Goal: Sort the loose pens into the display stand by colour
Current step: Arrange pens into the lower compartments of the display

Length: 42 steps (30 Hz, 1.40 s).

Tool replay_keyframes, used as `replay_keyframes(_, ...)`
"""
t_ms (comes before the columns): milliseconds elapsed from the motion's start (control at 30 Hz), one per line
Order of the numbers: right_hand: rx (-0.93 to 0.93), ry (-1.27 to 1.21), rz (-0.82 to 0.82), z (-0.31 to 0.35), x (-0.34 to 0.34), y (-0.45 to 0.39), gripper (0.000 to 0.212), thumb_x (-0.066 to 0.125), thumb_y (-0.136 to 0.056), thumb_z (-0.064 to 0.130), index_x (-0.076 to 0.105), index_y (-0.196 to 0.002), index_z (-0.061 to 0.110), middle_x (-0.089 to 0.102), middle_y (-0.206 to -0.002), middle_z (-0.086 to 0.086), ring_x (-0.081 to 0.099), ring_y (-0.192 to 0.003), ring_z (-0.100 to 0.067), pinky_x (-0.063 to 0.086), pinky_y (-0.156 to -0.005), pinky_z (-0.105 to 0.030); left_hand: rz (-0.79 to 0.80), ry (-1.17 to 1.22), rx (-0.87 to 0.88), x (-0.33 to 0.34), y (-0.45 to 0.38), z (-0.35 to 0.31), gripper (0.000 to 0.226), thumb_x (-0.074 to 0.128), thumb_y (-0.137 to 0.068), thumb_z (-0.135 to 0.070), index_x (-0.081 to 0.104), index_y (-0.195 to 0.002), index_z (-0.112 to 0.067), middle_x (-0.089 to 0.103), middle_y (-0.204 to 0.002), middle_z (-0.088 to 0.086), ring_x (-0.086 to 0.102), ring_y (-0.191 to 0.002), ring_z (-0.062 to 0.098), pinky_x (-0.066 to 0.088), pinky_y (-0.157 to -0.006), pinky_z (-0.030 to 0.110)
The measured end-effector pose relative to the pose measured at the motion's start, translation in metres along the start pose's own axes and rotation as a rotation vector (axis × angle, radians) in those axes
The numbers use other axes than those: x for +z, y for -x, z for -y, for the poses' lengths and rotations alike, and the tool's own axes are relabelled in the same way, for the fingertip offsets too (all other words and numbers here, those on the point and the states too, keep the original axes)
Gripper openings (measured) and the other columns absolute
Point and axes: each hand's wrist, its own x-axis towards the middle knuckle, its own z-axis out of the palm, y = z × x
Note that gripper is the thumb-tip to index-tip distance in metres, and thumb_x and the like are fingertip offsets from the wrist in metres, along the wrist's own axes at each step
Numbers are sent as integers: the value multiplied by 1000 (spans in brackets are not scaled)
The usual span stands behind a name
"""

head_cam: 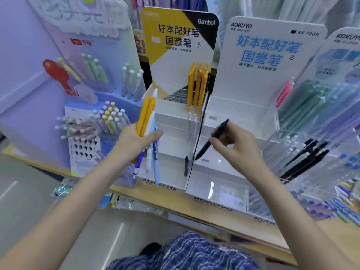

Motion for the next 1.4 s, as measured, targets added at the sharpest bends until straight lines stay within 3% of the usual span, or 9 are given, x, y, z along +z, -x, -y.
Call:
replay_keyframes(167, 84, 198, 149, -3, 40, 11, 6, 59, -91, 22, 59, -95, 17, 68, -84, 1, 64, -79, -15, 51, -73, -32, 90, -49, 0, -4, -19, 20, 35, 67, -84, -18, 42, -60, -13, 39, -51, 1, 39, -35, 1, 29, -38, 9)
replay_keyframes(267, 163, 316, 176, -4, 64, 23, 21, 50, -95, 25, 61, -106, 11, 65, -91, -5, 59, -80, -20, 47, -71, -31, 143, -46, 14, -11, -29, 30, 31, 66, -84, -18, 45, -62, -16, 42, -56, 2, 43, -45, 6, 32, -40, 9)
replay_keyframes(333, 209, 360, 124, -4, 81, 31, 20, 50, -95, 23, 64, -102, 10, 61, -83, -1, 53, -71, -13, 38, -61, -18, 198, -41, 23, -17, -35, 34, 30, 67, -84, -20, 45, -63, -16, 42, -57, 2, 42, -49, 12, 32, -41, 11)
replay_keyframes(467, 310, 417, 4, -1, 114, 39, 18, 52, -95, 20, 67, -95, 10, 63, -81, -6, 47, -66, -16, 28, -55, -22, 298, -29, 58, -25, -46, 41, 31, 66, -84, -20, 45, -62, -18, 42, -55, 0, 41, -48, 10, 32, -42, 10)
replay_keyframes(667, 596, 545, -5, 8, 146, 30, 18, 44, -97, 13, 61, -97, 6, 69, -92, -12, 61, -82, -32, 42, -61, -34, 404, 59, 56, -32, -54, 52, 23, 65, -85, -23, 54, -78, -5, 49, -70, 13, 43, -54, 13, 34, -44, 10)
replay_keyframes(867, 743, 748, -3, 12, 174, 7, 18, 45, -88, -3, 62, -93, 1, 67, -86, -15, 51, -69, -31, 24, -47, -27, 476, 90, 76, -38, -59, 54, 20, 65, -85, -22, 54, -79, -6, 49, -70, 12, 45, -54, 12, 37, -43, 9)
replay_keyframes(1100, 811, 769, -110, 11, 188, 11, 18, 43, -97, 10, 58, -94, 1, 65, -88, -15, 61, -83, -33, 34, -58, -31, 535, 123, 42, -44, -68, 59, 18, 68, -83, -24, 59, -81, -9, 55, -68, 5, 51, -54, 8, 44, -48, 14)
replay_keyframes(1267, 602, 165, -287, 47, 148, 12, 27, 57, -92, 30, 67, -79, 8, 70, -71, -2, 62, -61, -19, 44, -55, -26, 517, 277, -76, -43, -75, 55, 13, 70, -81, -22, 62, -85, -12, 61, -71, 3, 55, -50, 4, 46, -45, 19)
replay_keyframes(1400, 549, -279, -73, 80, 133, 5, 17, 68, -83, 17, 67, -96, 7, 73, -77, -8, 62, -61, -9, 49, -58, -24, 381, 378, -203, -24, -79, 45, 17, 69, -82, -27, 63, -92, -15, 62, -78, 1, 59, -71, 14, 51, -64, 27)
